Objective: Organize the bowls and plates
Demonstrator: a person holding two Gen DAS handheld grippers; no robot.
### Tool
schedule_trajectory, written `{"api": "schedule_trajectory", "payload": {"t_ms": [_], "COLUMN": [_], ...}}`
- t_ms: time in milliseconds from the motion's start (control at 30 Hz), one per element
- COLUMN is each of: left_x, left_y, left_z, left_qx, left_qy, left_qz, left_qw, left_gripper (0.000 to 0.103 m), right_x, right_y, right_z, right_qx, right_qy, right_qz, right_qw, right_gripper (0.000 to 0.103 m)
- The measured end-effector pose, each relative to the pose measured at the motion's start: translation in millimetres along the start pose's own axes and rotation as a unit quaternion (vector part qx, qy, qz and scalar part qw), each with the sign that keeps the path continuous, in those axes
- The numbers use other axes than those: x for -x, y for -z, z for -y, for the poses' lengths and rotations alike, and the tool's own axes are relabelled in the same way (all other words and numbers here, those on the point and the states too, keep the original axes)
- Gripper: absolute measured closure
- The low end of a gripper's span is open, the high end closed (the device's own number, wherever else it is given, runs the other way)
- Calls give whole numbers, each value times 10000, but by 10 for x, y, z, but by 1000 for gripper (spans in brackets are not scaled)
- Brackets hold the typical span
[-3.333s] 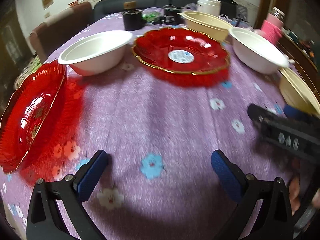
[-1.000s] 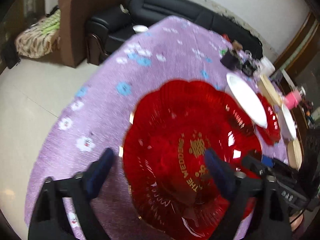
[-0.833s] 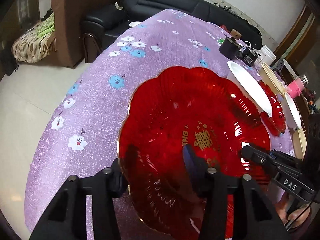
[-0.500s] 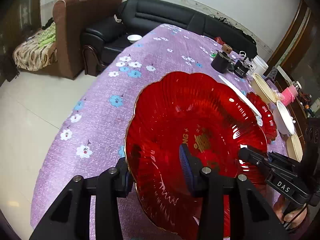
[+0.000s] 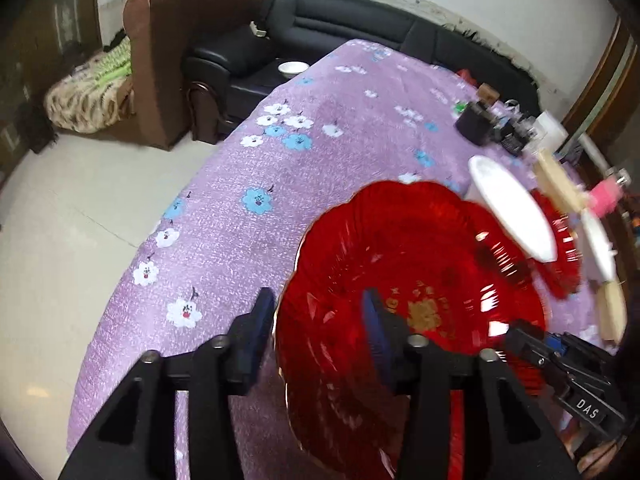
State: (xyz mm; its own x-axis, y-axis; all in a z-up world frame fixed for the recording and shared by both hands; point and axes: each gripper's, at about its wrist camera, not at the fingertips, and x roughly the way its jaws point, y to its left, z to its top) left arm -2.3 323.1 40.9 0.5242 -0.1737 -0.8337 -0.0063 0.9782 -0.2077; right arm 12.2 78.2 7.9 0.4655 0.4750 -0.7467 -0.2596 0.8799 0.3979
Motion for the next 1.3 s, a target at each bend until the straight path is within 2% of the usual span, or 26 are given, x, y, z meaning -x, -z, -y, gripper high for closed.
{"api": "schedule_trajectory", "payload": {"t_ms": [33, 67, 100, 133, 167, 300, 433, 533, 633, 733, 933, 967, 1033, 1067, 1167, 1300], "left_x": [73, 115, 184, 266, 321, 455, 351, 171, -101, -507, -1050, -1091, -1143, -1134, -998, -678], "left_y": [12, 20, 21, 13, -3, -190, -497, -706, -879, -1005, -1114, -1109, -1078, -1061, -1065, -1080], "left_z": [-47, -69, -108, -141, -147, 16, 428, 710, 981, 1172, 1392, 1427, 1525, 1568, 1613, 1600], "left_qx": [43, 69, 101, 133, 163, 24, -230, -388, -608, -674, -834, -893, -1046, -1129, -1166, -1183], "left_qy": [37, 30, 31, 80, 137, 355, 753, 873, 806, 707, 486, 496, 705, 665, 603, 542], "left_qz": [54, 98, 167, 252, 317, 441, 165, -58, -308, -749, -1245, -1297, -1428, -1431, -1189, -860], "left_qw": [10000, 9999, 9998, 9996, 9993, 9984, 9968, 9954, 9944, 9924, 9875, 9863, 9817, 9810, 9842, 9878], "left_gripper": [44, 43, 43, 42, 41, 35, 35, 33, 32, 32, 32, 34, 60, 68, 69, 69], "right_x": [65, 185, 258, 351, 435, 431, 282, 127, 41, -24, -50, -59, -68, -57, 48, 212], "right_y": [14, 19, 26, 32, 3, -147, -252, -330, -386, -430, -476, -480, -477, -481, -496, -533], "right_z": [9, 51, 79, 123, 215, 528, 691, 733, 760, 802, 849, 853, 880, 878, 844, 725], "right_qx": [-16, -58, -104, -197, -369, -1116, -1581, -1817, -1867, -1855, -1700, -1691, -1661, -1631, -1463, -1255], "right_qy": [-81, -175, -191, -205, -231, -497, -717, -839, -783, -692, -559, -569, -602, -614, -571, -598], "right_qz": [45, 165, 253, 394, 535, 661, 682, 660, 683, 723, 810, 806, 801, 825, 987, 1240], "right_qw": [10000, 9997, 9994, 9988, 9976, 9903, 9824, 9775, 9769, 9775, 9805, 9806, 9810, 9812, 9826, 9825], "right_gripper": [64, 52, 45, 45, 45, 45, 45, 45, 45, 50, 66, 69, 74, 78, 81, 82]}}
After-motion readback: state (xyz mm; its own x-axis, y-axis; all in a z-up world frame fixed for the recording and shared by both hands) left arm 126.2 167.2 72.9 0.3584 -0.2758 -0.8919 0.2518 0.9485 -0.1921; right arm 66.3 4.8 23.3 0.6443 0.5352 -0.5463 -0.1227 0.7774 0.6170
